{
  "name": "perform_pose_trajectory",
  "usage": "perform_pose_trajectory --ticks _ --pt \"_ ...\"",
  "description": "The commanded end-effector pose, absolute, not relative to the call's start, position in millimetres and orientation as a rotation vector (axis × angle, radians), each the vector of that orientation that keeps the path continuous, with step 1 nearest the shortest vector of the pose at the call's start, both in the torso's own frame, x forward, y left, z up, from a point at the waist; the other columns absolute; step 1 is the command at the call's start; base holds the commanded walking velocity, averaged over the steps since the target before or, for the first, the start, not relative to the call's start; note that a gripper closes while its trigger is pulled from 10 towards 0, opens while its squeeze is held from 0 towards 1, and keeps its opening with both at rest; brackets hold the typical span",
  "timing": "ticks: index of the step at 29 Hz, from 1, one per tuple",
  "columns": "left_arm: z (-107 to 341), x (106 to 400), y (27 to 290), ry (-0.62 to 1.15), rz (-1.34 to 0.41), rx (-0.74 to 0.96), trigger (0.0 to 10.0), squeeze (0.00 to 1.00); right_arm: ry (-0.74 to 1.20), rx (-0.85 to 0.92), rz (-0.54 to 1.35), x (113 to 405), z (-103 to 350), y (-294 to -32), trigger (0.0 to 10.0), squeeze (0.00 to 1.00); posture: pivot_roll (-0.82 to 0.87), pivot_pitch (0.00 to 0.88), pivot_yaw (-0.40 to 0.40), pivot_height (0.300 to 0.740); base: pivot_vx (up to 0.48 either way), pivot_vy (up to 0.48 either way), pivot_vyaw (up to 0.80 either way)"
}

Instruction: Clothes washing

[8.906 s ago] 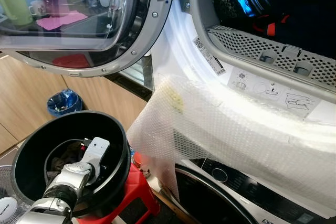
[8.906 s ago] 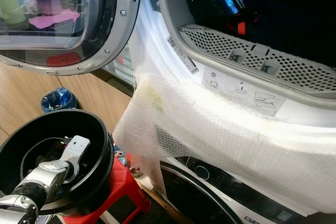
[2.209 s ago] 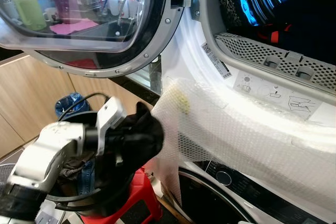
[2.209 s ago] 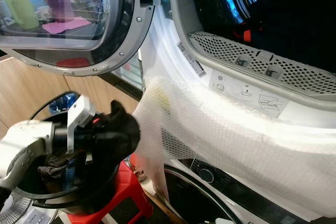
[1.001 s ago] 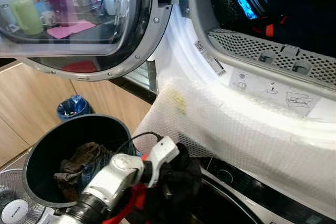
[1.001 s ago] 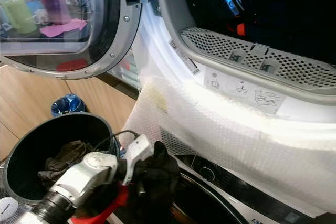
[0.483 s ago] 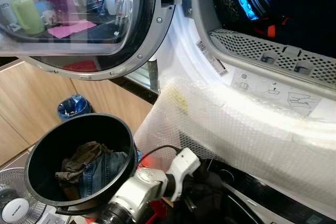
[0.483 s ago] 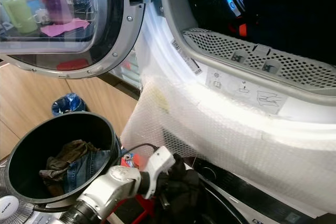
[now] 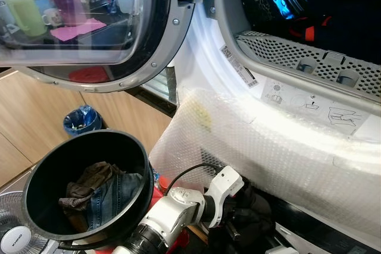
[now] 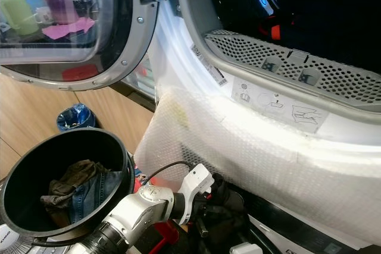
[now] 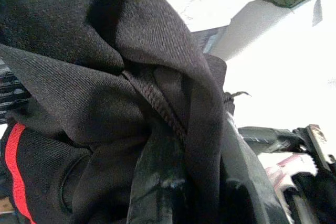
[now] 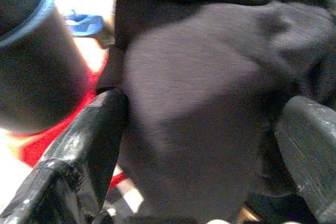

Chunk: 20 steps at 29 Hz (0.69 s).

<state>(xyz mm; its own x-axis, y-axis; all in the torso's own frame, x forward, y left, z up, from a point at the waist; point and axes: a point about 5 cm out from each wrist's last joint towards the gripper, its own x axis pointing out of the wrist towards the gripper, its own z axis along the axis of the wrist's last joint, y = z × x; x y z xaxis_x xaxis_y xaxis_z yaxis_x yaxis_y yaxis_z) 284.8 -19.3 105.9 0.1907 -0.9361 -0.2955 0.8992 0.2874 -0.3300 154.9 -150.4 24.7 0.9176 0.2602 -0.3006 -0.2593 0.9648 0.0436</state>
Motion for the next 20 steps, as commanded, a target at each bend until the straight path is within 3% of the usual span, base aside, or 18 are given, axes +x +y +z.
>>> perform_pose_trajectory --ticks 1,7,14,20 --pt "111.5 284.7 -23.2 0.48 -1.314 -0.114 0.0 0.0 0.316 -0.03 0.182 156.9 26.0 -155.5 10.0 0.0 0.0 0.14 0.073 0.74 0.0 0.0 0.0" --pt "120.9 284.7 -28.6 0.489 -1.35 -0.177 0.0 0.0 0.313 -0.017 0.086 163.1 25.0 -148.8 10.0 0.0 0.0 0.139 0.077 0.74 0.0 0.0 0.0" --pt "123.7 264.6 -24.1 0.526 -1.557 -0.114 0.0 0.0 0.313 -0.048 -0.046 169.5 17.7 -153.1 10.0 0.0 0.01 0.137 0.078 0.74 0.0 0.0 0.0" --pt "118.2 264.7 -19.4 0.597 -1.535 -0.058 0.0 0.0 0.271 -0.067 -0.124 175.4 21.5 -161.3 10.0 0.0 0.02 0.136 0.084 0.74 0.0 0.0 0.0"
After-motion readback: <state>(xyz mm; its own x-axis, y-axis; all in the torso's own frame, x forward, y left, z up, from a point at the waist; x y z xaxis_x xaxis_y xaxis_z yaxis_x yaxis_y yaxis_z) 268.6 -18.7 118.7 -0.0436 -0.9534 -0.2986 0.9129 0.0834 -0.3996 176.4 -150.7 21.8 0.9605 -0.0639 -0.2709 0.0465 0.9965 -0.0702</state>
